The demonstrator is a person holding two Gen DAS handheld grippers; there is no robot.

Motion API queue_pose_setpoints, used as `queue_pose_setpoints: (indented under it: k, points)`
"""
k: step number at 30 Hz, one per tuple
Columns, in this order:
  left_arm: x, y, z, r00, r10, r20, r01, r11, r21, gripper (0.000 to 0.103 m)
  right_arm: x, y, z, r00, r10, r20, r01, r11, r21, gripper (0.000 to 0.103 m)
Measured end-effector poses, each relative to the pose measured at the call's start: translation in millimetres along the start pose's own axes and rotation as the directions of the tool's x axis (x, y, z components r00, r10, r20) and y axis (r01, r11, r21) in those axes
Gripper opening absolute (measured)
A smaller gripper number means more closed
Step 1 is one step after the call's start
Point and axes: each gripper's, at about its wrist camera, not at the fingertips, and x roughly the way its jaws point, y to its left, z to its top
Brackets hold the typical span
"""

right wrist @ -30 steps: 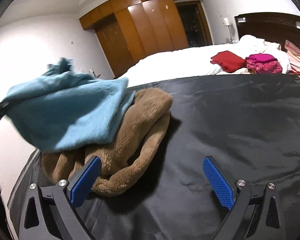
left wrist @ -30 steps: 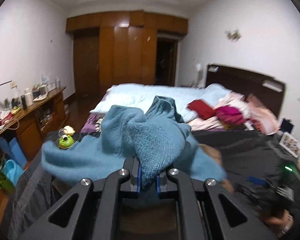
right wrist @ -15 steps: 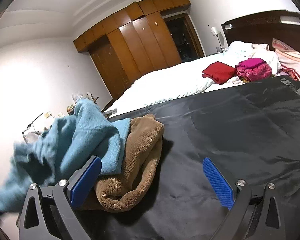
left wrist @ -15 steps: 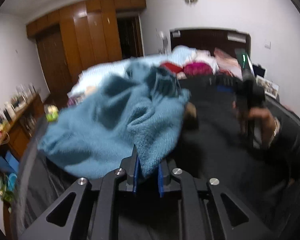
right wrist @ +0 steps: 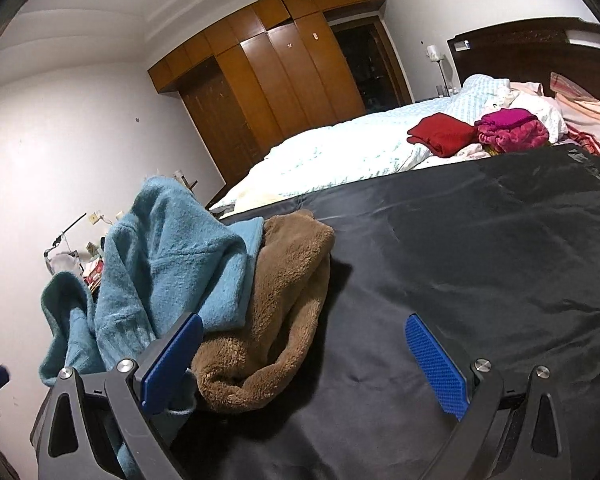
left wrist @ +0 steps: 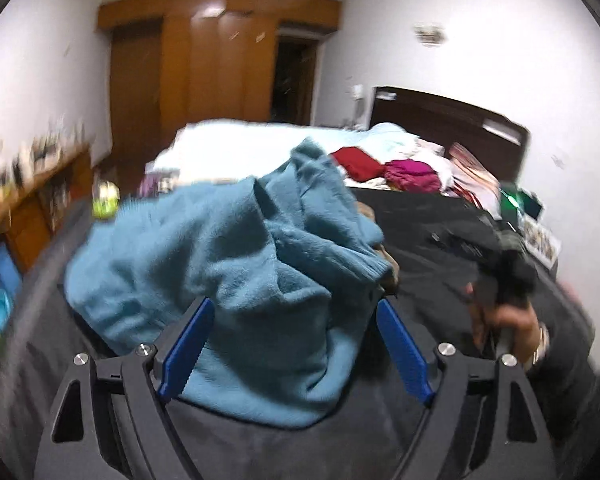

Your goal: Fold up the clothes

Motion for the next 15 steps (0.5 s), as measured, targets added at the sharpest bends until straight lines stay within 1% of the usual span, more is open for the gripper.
queue_pose_setpoints:
  k: [2, 5, 8, 9, 10, 11, 12, 13, 14, 15]
  points:
    - [27.6, 9.2, 2.7, 0.998, 0.005, -0.063, -0.012, 0.994, -0.110, 0.086, 1.2, -0.4, -1.4, 1.000, -0.001, -0.005, 0.001, 1.000, 0.001, 0.103]
    - [37.2, 22.4, -3.4, 0.996, 0.044, -0.081, -0.059, 0.980, -0.190, 0.086, 0.8, -0.5, -2.3, 1.000, 0.002, -0.005, -0.001, 1.000, 0.001, 0.103]
    - [46.7, 35.7, -9.6, 0.991, 0.081, -0.103, -0.106, 0.957, -0.268, 0.086, 0.7, -0.9, -2.6, 1.000, 0.001, -0.004, -0.001, 1.000, -0.001, 0.103]
    - [49.9, 40.1, -11.6, 0.989, 0.093, -0.110, -0.122, 0.948, -0.294, 0.079, 1.4, -0.9, -2.9, 1.000, 0.002, -0.007, -0.002, 1.000, 0.000, 0.103]
    - [53.1, 44.5, -13.7, 0.987, 0.105, -0.119, -0.138, 0.938, -0.319, 0.063, 2.4, -0.8, -3.2, 1.000, 0.002, -0.011, -0.002, 1.000, -0.001, 0.103]
    - [56.3, 48.9, -15.7, 0.985, 0.116, -0.127, -0.154, 0.927, -0.343, 0.054, 3.3, -0.6, -3.6, 1.000, 0.003, -0.014, -0.003, 1.000, -0.002, 0.103]
    - [59.4, 53.3, -17.8, 0.983, 0.127, -0.136, -0.169, 0.914, -0.368, 0.038, 4.0, 0.1, -4.1, 1.000, 0.004, -0.018, -0.004, 1.000, -0.005, 0.103]
    - [62.6, 57.8, -19.9, 0.980, 0.138, -0.145, -0.185, 0.901, -0.391, 0.031, 4.6, 0.8, -4.6, 1.000, 0.005, -0.021, -0.005, 1.000, -0.007, 0.103]
    - [57.7, 62.1, -22.4, 0.979, 0.151, -0.140, -0.195, 0.896, -0.398, 0.029, 5.3, 1.5, -5.1, 1.000, 0.006, -0.024, -0.007, 1.000, -0.010, 0.103]
    - [52.8, 66.4, -25.0, 0.977, 0.163, -0.135, -0.205, 0.891, -0.405, 0.025, 4.9, 2.7, -5.4, 1.000, 0.011, -0.025, -0.011, 1.000, -0.016, 0.103]
